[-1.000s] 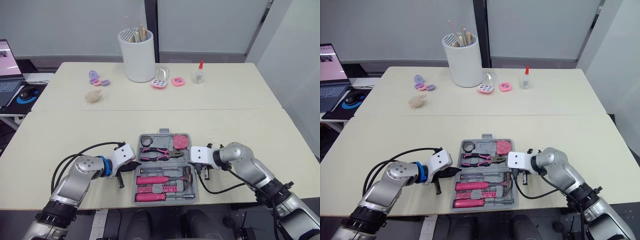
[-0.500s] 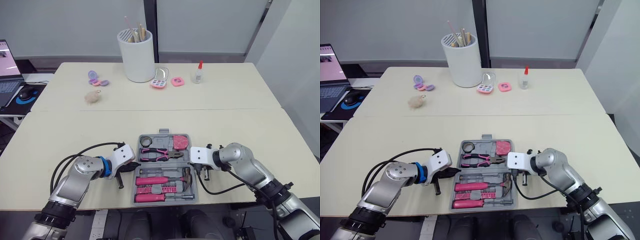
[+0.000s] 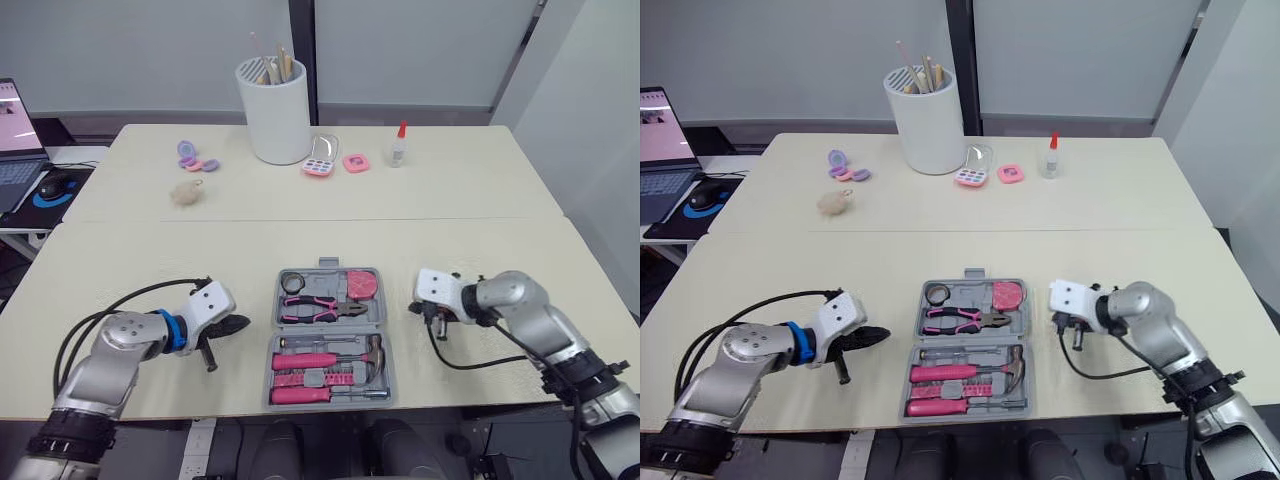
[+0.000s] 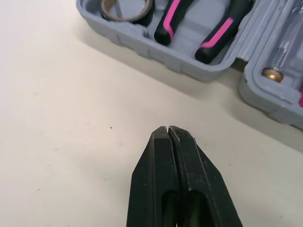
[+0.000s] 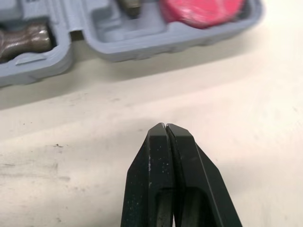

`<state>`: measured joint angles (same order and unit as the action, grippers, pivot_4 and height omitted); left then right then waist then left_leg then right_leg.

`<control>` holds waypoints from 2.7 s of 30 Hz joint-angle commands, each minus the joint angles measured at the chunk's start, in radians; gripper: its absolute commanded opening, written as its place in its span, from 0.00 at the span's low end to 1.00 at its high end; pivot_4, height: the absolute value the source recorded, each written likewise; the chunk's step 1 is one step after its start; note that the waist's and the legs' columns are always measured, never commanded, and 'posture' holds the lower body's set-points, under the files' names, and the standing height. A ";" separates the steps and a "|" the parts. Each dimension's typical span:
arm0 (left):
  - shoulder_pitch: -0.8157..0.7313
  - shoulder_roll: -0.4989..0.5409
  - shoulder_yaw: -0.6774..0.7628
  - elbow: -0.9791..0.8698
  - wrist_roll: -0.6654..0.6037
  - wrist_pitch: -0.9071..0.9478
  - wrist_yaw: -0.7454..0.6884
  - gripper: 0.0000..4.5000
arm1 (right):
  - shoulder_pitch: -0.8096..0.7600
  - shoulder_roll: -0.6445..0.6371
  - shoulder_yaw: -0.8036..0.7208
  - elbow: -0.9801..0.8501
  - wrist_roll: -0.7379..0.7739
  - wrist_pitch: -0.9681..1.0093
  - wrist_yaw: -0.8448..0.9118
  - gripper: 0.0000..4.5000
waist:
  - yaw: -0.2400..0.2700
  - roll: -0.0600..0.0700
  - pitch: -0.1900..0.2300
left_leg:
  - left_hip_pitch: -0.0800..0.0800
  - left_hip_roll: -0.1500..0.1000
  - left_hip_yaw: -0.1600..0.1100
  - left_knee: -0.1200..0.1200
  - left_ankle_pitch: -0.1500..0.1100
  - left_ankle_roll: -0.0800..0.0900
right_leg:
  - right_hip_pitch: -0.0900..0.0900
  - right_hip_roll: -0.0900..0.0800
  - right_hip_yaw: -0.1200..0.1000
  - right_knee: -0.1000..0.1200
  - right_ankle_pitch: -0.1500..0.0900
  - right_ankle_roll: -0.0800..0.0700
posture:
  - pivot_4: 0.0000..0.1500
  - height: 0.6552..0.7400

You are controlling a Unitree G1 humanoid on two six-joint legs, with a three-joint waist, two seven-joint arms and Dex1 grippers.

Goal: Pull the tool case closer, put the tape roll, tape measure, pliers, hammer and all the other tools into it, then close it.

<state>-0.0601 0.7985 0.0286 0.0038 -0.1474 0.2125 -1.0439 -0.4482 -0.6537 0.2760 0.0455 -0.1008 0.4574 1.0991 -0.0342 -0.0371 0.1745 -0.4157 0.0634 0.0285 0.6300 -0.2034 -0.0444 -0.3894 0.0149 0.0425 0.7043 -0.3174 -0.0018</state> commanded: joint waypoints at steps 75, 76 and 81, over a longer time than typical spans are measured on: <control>0.126 -0.067 -0.299 -0.222 0.006 -0.160 -0.012 0.00 | -0.331 0.417 -0.414 0.423 0.672 0.704 -0.081 0.99 | -0.026 0.006 -0.006 | 0.006 0.001 0.001 -0.005 0.000 0.000 | 0.002 0.001 0.005 -0.001 0.000 0.000 | 1.00 1.00; 0.134 -0.055 -0.280 -0.254 -0.012 -0.158 -0.018 0.00 | -0.322 0.415 -0.408 0.394 0.682 0.718 -0.082 0.99 | -0.026 0.006 -0.006 | 0.005 0.001 0.001 -0.005 0.000 0.000 | 0.001 0.001 0.005 -0.001 0.000 0.000 | 1.00 1.00; 0.174 0.015 -0.168 -0.385 -0.085 -0.130 -0.032 0.00 | -0.292 0.408 -0.405 0.292 0.726 0.779 -0.108 0.99 | -0.023 0.006 -0.005 | 0.000 0.001 0.000 -0.005 0.000 0.000 | -0.002 0.001 0.002 -0.002 0.000 0.000 | 1.00 1.00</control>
<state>0.1085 0.7935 -0.1879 -0.3176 -0.1915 0.0719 -1.0653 -0.7396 -0.2378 -0.1255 0.3918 0.5821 1.2163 0.9942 -0.0573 -0.0312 0.1695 -0.4161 0.0646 0.0284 0.6255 -0.2035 -0.0442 -0.3912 0.0161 0.0447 0.7025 -0.3176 -0.0020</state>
